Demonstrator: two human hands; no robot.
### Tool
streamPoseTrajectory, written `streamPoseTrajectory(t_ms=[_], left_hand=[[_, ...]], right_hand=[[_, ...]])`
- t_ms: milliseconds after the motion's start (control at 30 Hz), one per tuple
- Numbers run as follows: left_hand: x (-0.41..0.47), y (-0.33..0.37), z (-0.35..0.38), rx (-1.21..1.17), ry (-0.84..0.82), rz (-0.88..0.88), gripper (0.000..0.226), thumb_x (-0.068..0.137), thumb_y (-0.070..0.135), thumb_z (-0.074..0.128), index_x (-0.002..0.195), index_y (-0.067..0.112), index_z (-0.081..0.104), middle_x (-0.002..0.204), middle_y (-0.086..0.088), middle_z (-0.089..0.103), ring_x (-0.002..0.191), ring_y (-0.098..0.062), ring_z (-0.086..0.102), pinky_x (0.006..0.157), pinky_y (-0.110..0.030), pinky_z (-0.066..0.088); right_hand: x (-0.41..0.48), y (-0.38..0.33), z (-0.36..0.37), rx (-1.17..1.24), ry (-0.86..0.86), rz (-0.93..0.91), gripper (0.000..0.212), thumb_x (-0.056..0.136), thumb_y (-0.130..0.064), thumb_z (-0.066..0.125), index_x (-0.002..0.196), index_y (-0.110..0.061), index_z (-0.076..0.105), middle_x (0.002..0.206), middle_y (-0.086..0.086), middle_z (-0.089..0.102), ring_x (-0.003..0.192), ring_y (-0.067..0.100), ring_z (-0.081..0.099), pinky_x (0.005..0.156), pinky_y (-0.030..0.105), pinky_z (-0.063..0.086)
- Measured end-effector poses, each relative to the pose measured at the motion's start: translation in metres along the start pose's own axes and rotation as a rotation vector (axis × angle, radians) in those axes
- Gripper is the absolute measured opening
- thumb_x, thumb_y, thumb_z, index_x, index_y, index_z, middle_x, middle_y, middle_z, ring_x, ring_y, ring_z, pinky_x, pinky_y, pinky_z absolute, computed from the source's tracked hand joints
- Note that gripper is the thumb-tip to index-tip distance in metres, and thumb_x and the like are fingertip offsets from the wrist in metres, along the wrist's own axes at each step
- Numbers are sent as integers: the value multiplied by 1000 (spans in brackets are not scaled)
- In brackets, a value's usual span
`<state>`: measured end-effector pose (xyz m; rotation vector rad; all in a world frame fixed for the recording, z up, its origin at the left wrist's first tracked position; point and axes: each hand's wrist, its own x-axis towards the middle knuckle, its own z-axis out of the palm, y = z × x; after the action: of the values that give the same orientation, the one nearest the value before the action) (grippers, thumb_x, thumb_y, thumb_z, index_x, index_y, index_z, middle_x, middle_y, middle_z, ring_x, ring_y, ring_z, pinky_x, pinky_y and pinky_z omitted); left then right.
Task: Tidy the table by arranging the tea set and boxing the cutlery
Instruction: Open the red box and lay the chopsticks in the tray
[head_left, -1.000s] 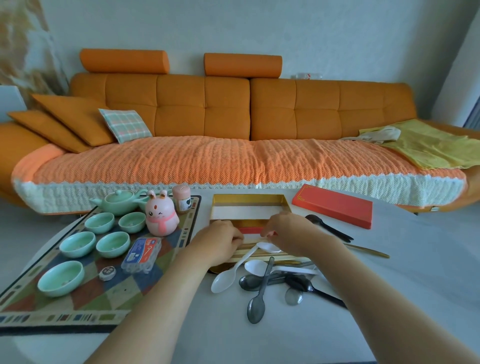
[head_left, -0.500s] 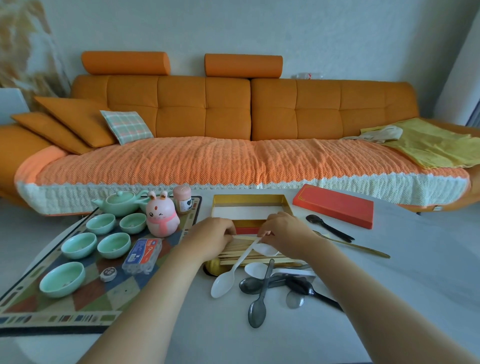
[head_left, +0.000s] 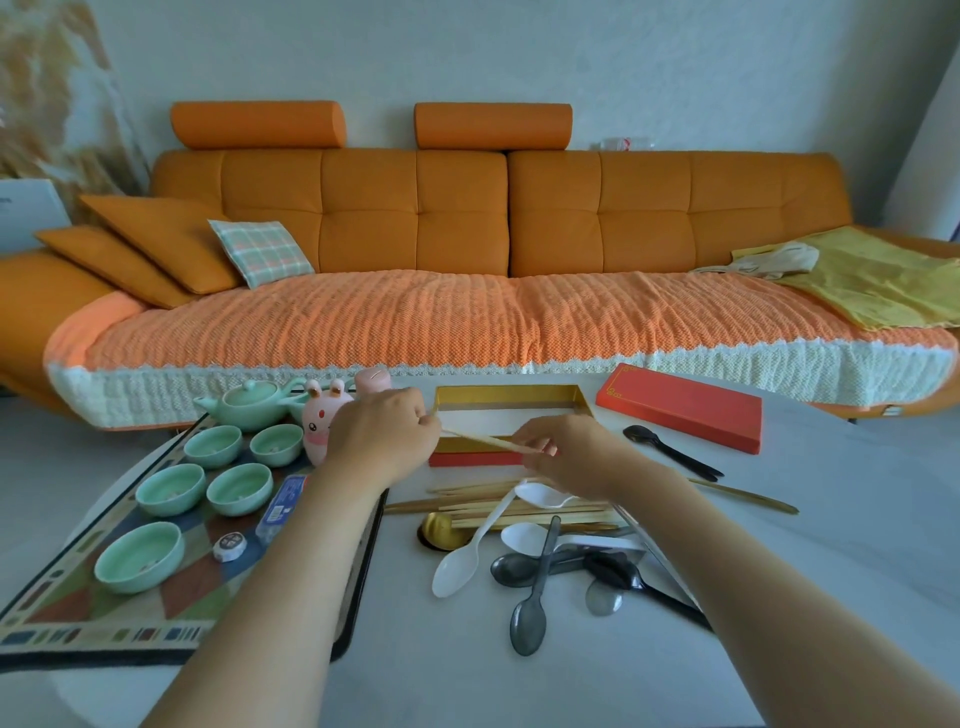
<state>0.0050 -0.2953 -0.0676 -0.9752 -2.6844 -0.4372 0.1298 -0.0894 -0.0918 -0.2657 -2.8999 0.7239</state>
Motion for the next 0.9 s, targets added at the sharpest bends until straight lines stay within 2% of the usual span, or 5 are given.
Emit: streamPoseTrajectory(t_ms=[167, 300, 533, 733, 900], left_hand=[[4, -2, 9, -58, 113, 19, 17, 94, 30, 42, 87, 23, 56, 84, 8, 57, 80, -20, 56, 58, -30, 37], [4, 3, 32, -67, 60, 146, 31, 98, 29, 46, 126, 23, 57, 124, 3, 57, 118, -23, 48, 97, -40, 41], [3, 19, 51, -52, -106, 243, 49, 100, 33, 45, 148, 27, 36, 151, 9, 37, 136, -17, 34, 108, -36, 29], [6, 22, 56, -15, -55, 252, 58, 99, 36, 47, 152, 25, 26, 156, 5, 26, 143, -19, 21, 113, -38, 23], [6, 23, 63, -85, -204, 257, 48, 101, 36, 42, 148, 26, 38, 150, 4, 43, 136, -19, 37, 113, -36, 26]], right_hand=[[7, 2, -2, -21, 248, -32, 28, 100, -12, 50, 123, -15, 67, 112, 0, 67, 93, 18, 66, 83, 28, 53], [15, 21, -4, -165, 421, 5, 27, 98, -11, 52, 116, -16, 72, 107, 4, 70, 95, 26, 66, 85, 38, 52], [14, 35, -2, -305, 371, 139, 33, 101, -13, 44, 119, -22, 70, 115, -2, 71, 111, 24, 59, 99, 40, 37], [17, 41, -8, -293, 283, 137, 33, 100, -10, 43, 112, -22, 71, 108, 0, 71, 100, 21, 61, 97, 41, 45], [8, 32, -9, -162, 129, 126, 35, 101, -17, 40, 122, -25, 66, 125, 0, 66, 91, 17, 63, 89, 35, 51]])
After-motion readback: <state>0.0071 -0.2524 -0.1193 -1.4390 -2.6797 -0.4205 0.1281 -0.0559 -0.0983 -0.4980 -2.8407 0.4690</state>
